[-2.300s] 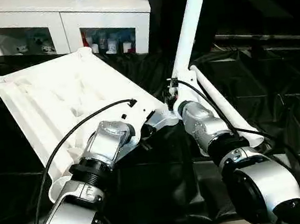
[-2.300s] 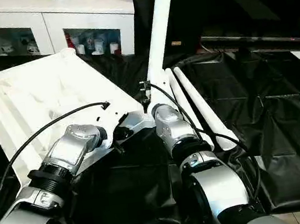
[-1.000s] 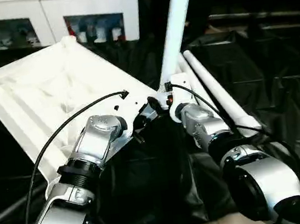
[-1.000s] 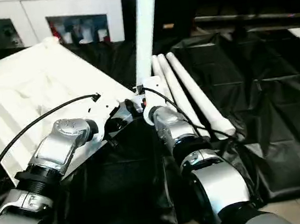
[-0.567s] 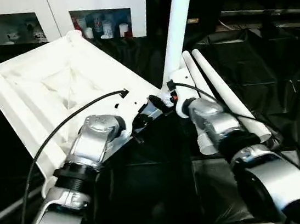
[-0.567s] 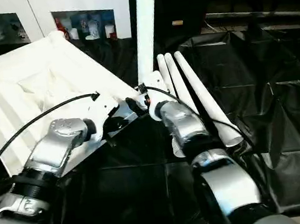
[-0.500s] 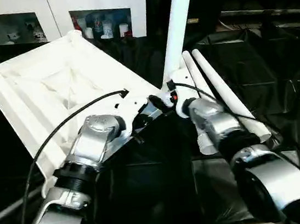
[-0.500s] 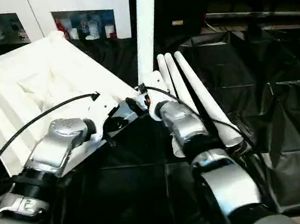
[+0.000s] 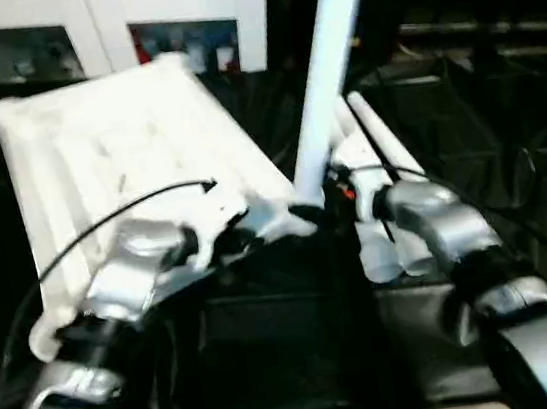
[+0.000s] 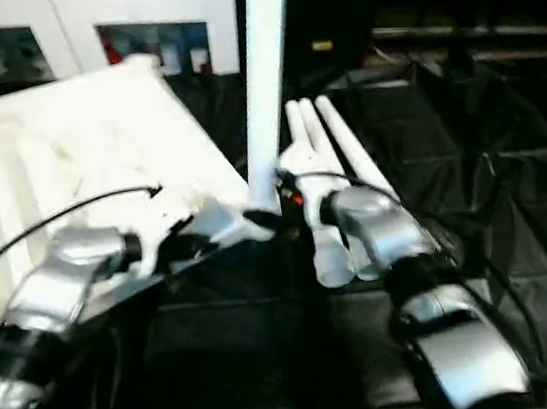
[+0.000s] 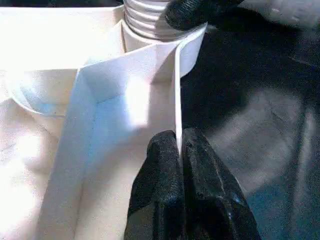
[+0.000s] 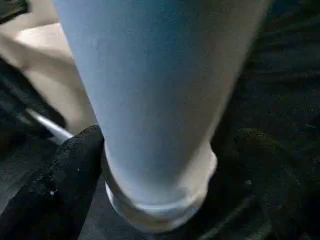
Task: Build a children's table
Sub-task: Insert table leg to table base, then rotate leg to tighten
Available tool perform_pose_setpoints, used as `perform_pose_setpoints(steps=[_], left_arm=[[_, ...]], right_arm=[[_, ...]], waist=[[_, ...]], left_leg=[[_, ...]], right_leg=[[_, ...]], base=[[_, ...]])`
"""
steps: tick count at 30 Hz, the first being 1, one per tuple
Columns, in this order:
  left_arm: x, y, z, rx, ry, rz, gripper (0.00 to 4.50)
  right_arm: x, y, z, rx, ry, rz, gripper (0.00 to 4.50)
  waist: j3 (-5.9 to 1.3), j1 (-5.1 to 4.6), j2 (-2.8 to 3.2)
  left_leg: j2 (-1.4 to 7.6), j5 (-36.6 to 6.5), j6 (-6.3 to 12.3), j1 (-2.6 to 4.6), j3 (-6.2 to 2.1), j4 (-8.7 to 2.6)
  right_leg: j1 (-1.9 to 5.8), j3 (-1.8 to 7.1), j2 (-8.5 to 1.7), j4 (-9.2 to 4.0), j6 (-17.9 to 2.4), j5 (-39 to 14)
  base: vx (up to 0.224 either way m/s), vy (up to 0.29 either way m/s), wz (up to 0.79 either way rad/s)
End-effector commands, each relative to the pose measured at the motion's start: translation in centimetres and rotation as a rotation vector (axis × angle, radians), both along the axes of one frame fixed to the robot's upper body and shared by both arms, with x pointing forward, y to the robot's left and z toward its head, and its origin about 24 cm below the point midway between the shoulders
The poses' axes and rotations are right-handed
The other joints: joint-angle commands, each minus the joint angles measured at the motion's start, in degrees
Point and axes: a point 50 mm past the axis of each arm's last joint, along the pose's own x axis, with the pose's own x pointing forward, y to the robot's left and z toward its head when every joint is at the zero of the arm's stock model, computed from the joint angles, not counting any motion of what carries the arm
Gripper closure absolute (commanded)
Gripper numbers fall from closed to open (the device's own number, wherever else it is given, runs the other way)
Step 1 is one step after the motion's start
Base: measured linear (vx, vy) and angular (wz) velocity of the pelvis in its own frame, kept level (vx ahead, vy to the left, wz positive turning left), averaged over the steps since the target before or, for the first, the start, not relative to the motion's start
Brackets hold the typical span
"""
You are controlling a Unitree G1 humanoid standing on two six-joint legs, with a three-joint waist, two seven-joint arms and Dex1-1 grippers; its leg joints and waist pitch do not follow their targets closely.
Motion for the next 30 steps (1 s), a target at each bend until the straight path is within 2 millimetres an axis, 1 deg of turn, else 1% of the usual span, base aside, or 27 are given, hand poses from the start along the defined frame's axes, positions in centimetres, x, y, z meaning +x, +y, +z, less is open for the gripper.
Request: perform_pose_setpoints(steps=[1, 6, 9, 10, 11, 12, 13, 14, 15, 16, 19, 20, 21, 22, 23, 26, 27, 29, 30], left_arm=[[-1.0, -0.3, -1.2, 0.006, 0.077, -0.07, 4.5], [-1.0, 0.2, -0.9, 0.015, 0.08, -0.098, 4.5], [-1.1, 0.5, -0.9, 0.019, 0.086, -0.111, 4.5], [-1.1, 0.6, -0.9, 0.018, 0.087, -0.113, 4.5], [-1.1, 0.6, -0.9, 0.019, 0.087, -0.115, 4.5], [-1.1, 0.6, -0.9, 0.019, 0.088, -0.117, 4.5], [-1.1, 0.6, -0.9, 0.019, 0.088, -0.117, 4.5], [-1.1, 0.6, -0.8, 0.019, 0.088, -0.118, 4.5], [-1.1, 0.6, -0.9, 0.018, 0.089, -0.119, 4.5], [-1.1, 0.6, -0.9, 0.018, 0.089, -0.12, 4.5], [-1.1, 0.6, -0.9, 0.017, 0.091, -0.123, 4.5], [-1.2, 0.6, -0.9, 0.016, 0.093, -0.125, 4.5], [-1.2, 0.6, -1.0, 0.016, 0.093, -0.126, 4.5], [-1.2, 0.6, -1.0, 0.016, 0.093, -0.126, 4.5], [-1.2, 0.6, -1.0, 0.017, 0.093, -0.125, 4.5], [-1.1, 0.7, -1.1, 0.03, 0.094, -0.103, 4.5], [-0.9, 0.8, -1.2, 0.037, 0.089, -0.079, 4.5], [-0.6, 0.7, -1.3, 0.04, 0.074, -0.035, 4.5], [-0.3, 0.6, -1.3, 0.037, 0.063, -0.006, 4.5]], right_arm=[[-0.3, -0.6, 0.3, -0.008, -0.007, 0.041, 0.04], [-0.8, -1.0, 0.2, -0.03, 0.0, 0.103, 0.04], [-0.9, -1.0, 0.3, -0.028, 0.002, 0.117, 0.04], [-0.9, -1.0, 0.3, -0.027, 0.003, 0.119, 0.04], [-0.9, -1.0, 0.3, -0.024, 0.004, 0.12, 0.19], [-1.0, -0.9, 0.2, -0.015, 0.008, 0.121, 0.19], [-1.0, -0.9, 0.2, -0.015, 0.008, 0.121, 0.29], [-1.0, -0.8, 0.1, -0.013, 0.008, 0.122, 0.47], [-1.0, -0.8, 0.1, -0.011, 0.008, 0.121, 0.47], [-1.0, -0.7, 0.0, -0.01, 0.007, 0.121, 0.65], [-1.2, -0.6, -0.2, -0.001, 0.015, 0.124, 0.81], [-1.3, -0.5, -0.4, 0.001, 0.022, 0.128, 0.95], [-1.4, -0.4, -0.5, 0.002, 0.025, 0.128, 1.06], [-1.4, -0.4, -0.5, 0.002, 0.025, 0.128, 1.06], [-1.5, -0.4, -0.7, 0.002, 0.028, 0.128, 1.18], [-1.5, -0.2, -1.1, -0.002, 0.029, 0.097, 1.45], [-1.4, -0.1, -1.4, -0.002, 0.03, 0.063, 1.55], [-1.2, 0.0, -1.7, 0.005, 0.04, 0.004, 1.63], [-1.1, 0.0, -2.0, 0.012, 0.051, -0.033, 1.69]], waist=[[-4.38, 0.12, 0.09], [-4.38, 0.41, 0.02], [-4.31, 0.4, -0.06], [-4.32, 0.42, 0.01], [-4.31, 0.38, -0.02], [-4.26, 0.42, 0.01], [-4.3, 0.42, 0.03], [-4.28, 0.4, -0.01], [-4.26, 0.4, 0.06], [-4.25, 0.38, 0.02], [-4.22, 0.34, 0.07], [-4.24, 0.35, 0.04], [-4.3, 0.38, 0.04], [-4.34, 0.37, 0.02], [-4.39, 0.41, -0.16], [-4.46, 0.41, -0.14], [-4.4, 0.37, -0.1], [-4.2, 0.3, -0.14], [-4.09, 0.19, -0.18]], left_leg=[[2.95, -6.31, 3.81, 1.0, -0.98, -3.13], [2.97, -7.37, 2.82, 1.11, -1.01, -3.07], [2.91, -8.43, 2.24, 0.97, -1.07, -3.05], [2.9, -8.61, 2.1, 0.97, -1.11, -3.04], [2.91, -8.99, 1.89, 1.02, -1.1, -3.02], [2.92, -9.51, 1.66, 1.01, -1.13, -3.01], [2.95, -9.65, 1.51, 1.02, -1.17, -3.0], [2.95, -9.92, 1.33, 1.01, -1.17, -2.99], [2.96, -10.15, 1.17, 0.97, -1.22, -2.99], [2.94, -10.36, 1.1, 0.96, -1.22, -2.98], [2.96, -11.28, 0.65, 1.02, -1.3, -3.0], [2.94, -11.36, 0.59, 1.01, -1.3, -2.97], [2.92, -11.0, 0.62, 0.98, -1.3, -2.94], [2.92, -10.71, 0.7, 0.98, -1.3, -2.92], [2.89, -10.01, 0.93, 0.91, -1.27, -2.85], [2.89, -8.77, 1.42, 0.9, -1.24, -2.8], [2.87, -8.93, 1.4, 0.93, -1.21, -2.83], [2.87, -10.56, 0.82, 0.99, -1.24, -2.96], [2.84, -12.22, 0.03, 1.1, -1.26, -3.03]], right_leg=[[3.11, 3.37, -3.87, -2.57, -14.6, -5.73], [3.04, 3.4, -3.85, -2.57, -14.33, -7.21], [3.09, 3.44, -3.91, -2.7, -13.77, -8.85], [3.08, 3.44, -3.93, -2.71, -13.66, -9.25], [3.0, 3.44, -3.91, -2.77, -13.58, -9.81], [2.96, 3.46, -3.94, -2.84, -13.42, -10.61], [2.97, 3.45, -3.96, -2.81, -13.38, -10.79], [2.92, 3.45, -3.9, -2.8, -13.29, -11.0], [2.91, 3.45, -3.94, -2.8, -13.24, -11.31], [2.9, 3.44, -3.91, -2.84, -13.14, -11.57], [2.81, 3.43, -3.93, -2.93, -12.74, -12.99], [2.81, 3.43, -3.92, -2.93, -12.65, -13.07], [2.88, 3.45, -3.96, -2.89, -12.68, -12.61], [2.88, 3.45, -3.92, -2.81, -12.72, -12.16], [2.93, 3.45, -3.94, -2.67, -12.87, -11.36], [2.95, 3.4, -3.85, -2.42, -13.38, -9.38], [2.89, 3.4, -3.84, -2.48, -13.42, -9.68], [2.74, 3.4, -3.86, -2.82, -12.9, -12.2], [2.62, 3.44, -3.88, -3.14, -12.24, -14.96]], base=[[0.0, 0.0, 0.0], [0.0, 0.0, 0.0], [0.0, 0.0, 0.0], [0.0, 0.0, 0.0], [0.0, 0.0, 0.0], [0.0, 0.0, 0.0], [0.0, 0.0, 0.0], [0.0, 0.0, 0.0], [0.0, 0.0, 0.0], [0.0, 0.0, 0.0], [0.0, 0.0, 0.0], [0.0, 0.0, 0.0], [0.0, 0.0, 0.0], [0.0, 0.0, 0.0], [0.0, 0.0, 0.0], [0.0, 0.0, 0.0], [0.0, 0.0, 0.0], [0.0, 0.0, 0.0], [0.0, 0.0, 0.0]])
